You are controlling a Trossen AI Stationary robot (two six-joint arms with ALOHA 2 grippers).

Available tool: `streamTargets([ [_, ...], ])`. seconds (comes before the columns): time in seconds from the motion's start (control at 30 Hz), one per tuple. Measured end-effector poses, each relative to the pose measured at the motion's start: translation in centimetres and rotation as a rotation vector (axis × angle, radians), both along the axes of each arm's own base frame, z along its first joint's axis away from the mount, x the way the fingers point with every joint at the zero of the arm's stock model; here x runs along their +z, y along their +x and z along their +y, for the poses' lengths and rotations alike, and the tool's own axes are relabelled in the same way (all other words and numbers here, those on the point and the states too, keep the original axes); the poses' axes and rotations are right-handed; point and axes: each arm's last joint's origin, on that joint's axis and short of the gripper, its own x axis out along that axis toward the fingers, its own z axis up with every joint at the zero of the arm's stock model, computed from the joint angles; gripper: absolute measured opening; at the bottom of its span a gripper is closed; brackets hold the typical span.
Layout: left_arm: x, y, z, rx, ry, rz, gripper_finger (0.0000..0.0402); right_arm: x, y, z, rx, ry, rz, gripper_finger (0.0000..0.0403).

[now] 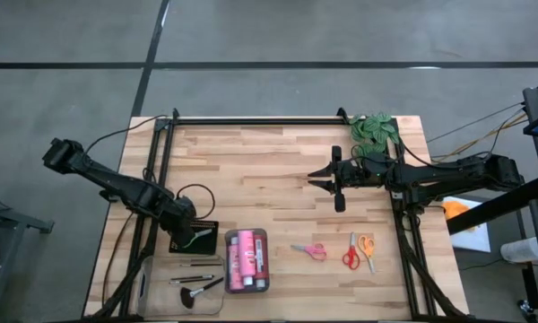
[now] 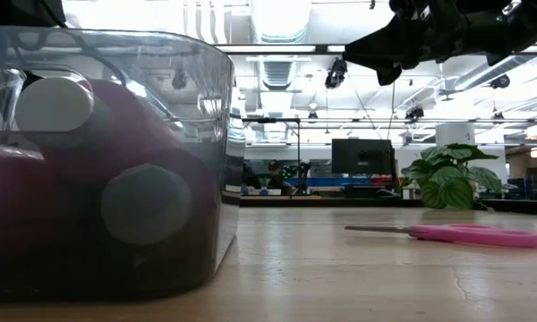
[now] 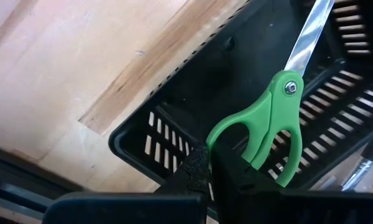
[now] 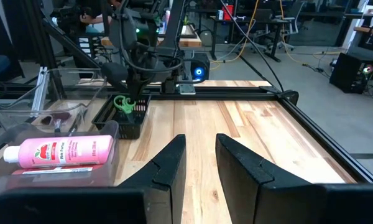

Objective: Pick & Place Paint Supplies
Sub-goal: Put the green scissors into the black bin, then put the pink scissors into the black bin

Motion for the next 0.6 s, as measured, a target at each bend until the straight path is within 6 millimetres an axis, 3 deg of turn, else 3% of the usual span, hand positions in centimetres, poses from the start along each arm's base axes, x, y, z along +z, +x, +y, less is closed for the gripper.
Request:
streamTargets([
  [0.27, 0.03, 0.16, -0.05, 0.019, -0.005, -0.013, 0.0011, 0.0, 0.0, 0.0, 0.0, 0.0, 0.0, 0.0085],
  [0.6, 0.05, 0.27, -0.09, 0.02, -0.007, -0.025, 0.0085, 0.0, 0.0, 0.0, 0.0, 0.0, 0.0, 0.0085],
])
